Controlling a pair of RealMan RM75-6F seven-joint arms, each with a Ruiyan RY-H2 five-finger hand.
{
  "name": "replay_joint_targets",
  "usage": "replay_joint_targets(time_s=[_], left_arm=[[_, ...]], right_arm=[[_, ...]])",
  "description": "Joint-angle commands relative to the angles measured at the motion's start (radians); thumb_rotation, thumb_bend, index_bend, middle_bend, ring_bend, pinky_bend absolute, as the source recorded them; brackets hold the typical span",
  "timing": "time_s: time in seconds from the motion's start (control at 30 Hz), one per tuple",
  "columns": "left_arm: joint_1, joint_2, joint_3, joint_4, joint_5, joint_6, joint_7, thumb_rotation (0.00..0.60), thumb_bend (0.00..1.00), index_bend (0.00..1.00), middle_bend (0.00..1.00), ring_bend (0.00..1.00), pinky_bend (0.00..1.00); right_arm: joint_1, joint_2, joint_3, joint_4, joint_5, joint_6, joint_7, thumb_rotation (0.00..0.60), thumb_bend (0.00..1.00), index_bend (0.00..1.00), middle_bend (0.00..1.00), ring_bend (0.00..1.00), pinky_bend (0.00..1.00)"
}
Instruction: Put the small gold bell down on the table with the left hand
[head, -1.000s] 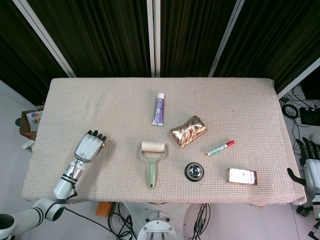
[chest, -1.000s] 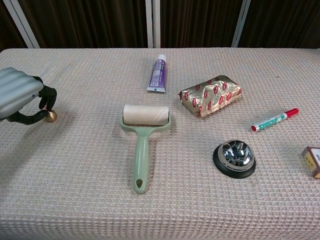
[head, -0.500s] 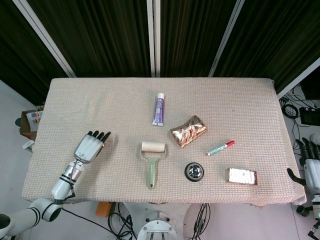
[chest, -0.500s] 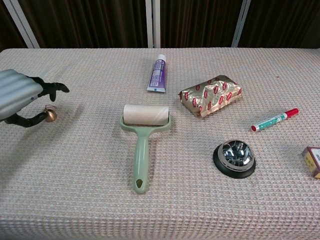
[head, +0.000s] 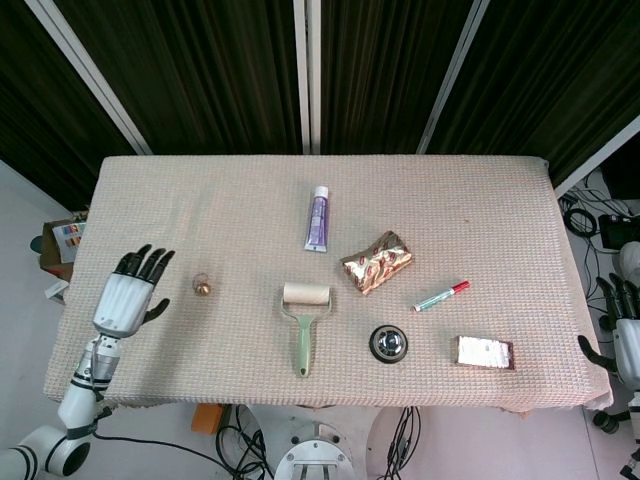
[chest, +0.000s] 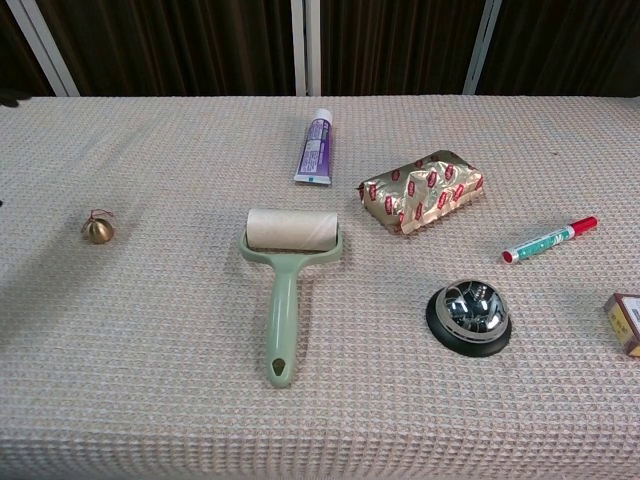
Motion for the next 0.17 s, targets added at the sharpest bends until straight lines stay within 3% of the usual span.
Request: replay_joint_targets(time_s=[0.03, 0.1, 0.17], left_arm=[[0.108, 0.143, 0.039, -0.093, -0.017, 0.052, -0.201, 0.407, 0.16, 0.12, 0.14, 0.1, 0.24], [0.147, 0.185, 0.061, -0.096, -0.018, 0.072, -0.219, 0.353, 0.15, 0.11, 0.13, 0.1, 0.23], [0.174, 0.203, 0.069, -0.101, -0.018, 0.091, -0.225, 0.339, 0.15, 0.11, 0.13, 0.1, 0.23]], right_arm=[[-0.008, -0.032, -0.008, 0.061, -0.04, 0.039, 0.037, 0.6, 0.18, 0.0, 0.0, 0.0, 0.0], [-0.01, -0.043, -0.006, 0.081, -0.037, 0.041, 0.05, 0.6, 0.18, 0.0, 0.0, 0.0, 0.0], [-0.009, -0.048, -0.007, 0.091, -0.039, 0.041, 0.051, 0.6, 0.18, 0.0, 0.0, 0.0, 0.0]])
